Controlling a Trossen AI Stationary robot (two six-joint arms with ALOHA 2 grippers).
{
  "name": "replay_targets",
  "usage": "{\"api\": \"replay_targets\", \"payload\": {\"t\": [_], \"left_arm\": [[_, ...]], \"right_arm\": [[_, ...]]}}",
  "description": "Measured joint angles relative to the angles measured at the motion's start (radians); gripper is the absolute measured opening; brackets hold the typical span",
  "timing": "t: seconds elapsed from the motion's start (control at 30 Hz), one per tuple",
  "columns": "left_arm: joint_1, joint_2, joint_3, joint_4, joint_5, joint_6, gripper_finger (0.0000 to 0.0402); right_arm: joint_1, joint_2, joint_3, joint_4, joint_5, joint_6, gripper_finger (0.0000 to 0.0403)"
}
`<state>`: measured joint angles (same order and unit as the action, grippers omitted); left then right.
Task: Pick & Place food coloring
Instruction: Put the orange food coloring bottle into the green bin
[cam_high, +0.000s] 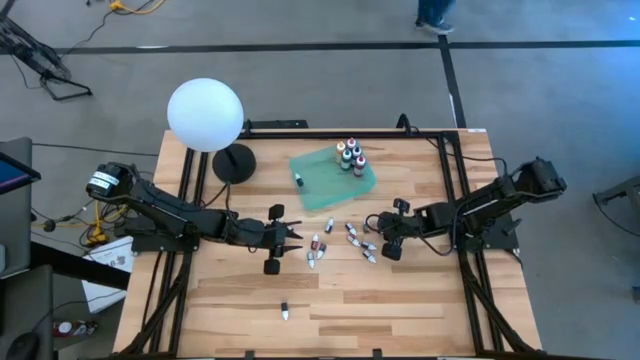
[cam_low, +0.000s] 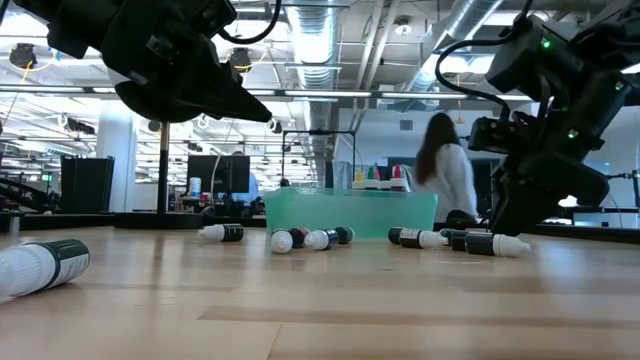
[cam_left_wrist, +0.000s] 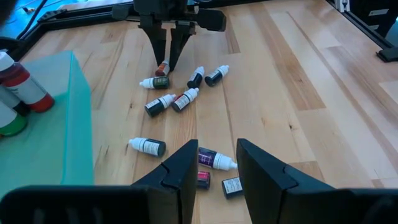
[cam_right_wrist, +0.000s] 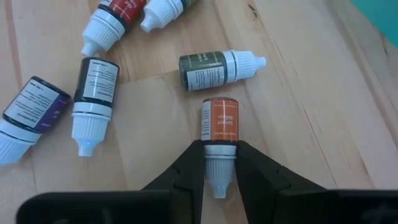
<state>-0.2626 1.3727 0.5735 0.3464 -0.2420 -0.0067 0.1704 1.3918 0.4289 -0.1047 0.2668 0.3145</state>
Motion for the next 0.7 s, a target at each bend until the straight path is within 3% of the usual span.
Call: {"api": "replay_targets", "payload": {"t": [0.7], "left_arm": [[0.000,0.001,0.000,-0.034,0.000,0.000,0.0105]], "right_arm": [[0.000,-0.010,-0.002,0.032,-0.004,-0.011,0.0068]]}}
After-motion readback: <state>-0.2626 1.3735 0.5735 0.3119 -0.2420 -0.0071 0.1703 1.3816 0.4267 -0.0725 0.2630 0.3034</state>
